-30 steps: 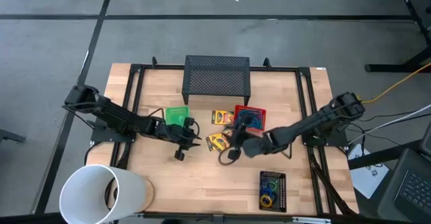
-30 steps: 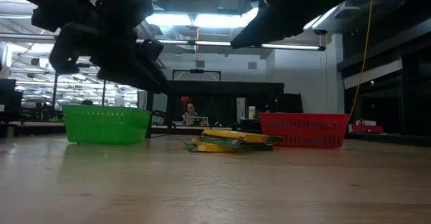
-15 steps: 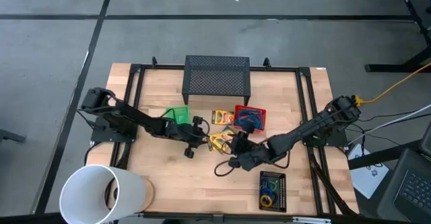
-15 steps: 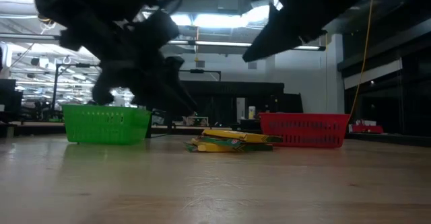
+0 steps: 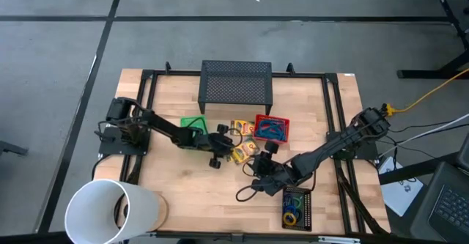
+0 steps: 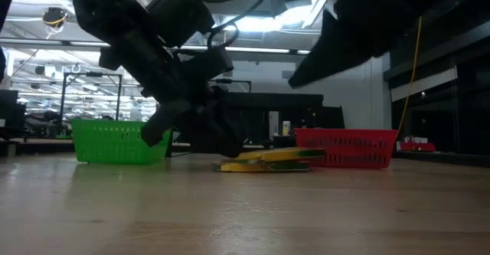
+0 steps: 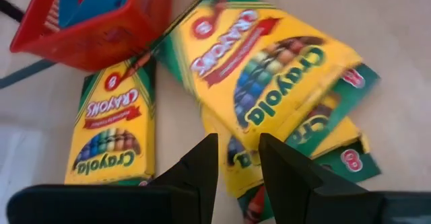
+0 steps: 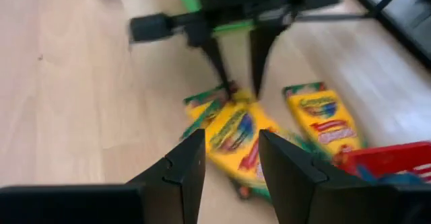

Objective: Pick & Place Office Desk Supplies
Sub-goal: Put the box of crayon into the black bin

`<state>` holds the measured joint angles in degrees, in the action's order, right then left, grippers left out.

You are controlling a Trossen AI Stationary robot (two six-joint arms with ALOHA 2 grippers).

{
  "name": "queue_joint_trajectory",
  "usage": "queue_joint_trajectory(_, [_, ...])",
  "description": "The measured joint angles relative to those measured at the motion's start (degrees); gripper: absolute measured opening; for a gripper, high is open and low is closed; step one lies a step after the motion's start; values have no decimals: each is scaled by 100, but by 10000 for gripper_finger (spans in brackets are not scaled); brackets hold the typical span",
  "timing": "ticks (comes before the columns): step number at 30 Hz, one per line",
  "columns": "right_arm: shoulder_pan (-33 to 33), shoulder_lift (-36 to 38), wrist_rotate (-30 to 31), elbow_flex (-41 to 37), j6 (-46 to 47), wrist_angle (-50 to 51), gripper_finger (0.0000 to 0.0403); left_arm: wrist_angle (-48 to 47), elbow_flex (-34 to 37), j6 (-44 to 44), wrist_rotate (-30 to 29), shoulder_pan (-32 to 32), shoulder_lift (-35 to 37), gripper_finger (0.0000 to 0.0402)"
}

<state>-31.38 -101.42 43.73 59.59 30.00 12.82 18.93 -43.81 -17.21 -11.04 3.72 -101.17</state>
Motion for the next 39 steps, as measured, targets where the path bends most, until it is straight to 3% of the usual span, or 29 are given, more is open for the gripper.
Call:
queue_joint_trajectory(12, [111,-144,-286,-1,57,136,140,157,-26,160,799,78,83,110])
queue_joint_trajectory(23, [406,-784,-1019,-1,61,71,140,482,-28,308,1251,187,45,110])
queue_joint_trajectory(31, [400,-792,-1027,215,-213,99,140,640,-33,316,1368,205,45,109])
queue_joint_trajectory(39, [193,-792,-993,461,-370,179,188,641,-33,413,1252,176,45,109])
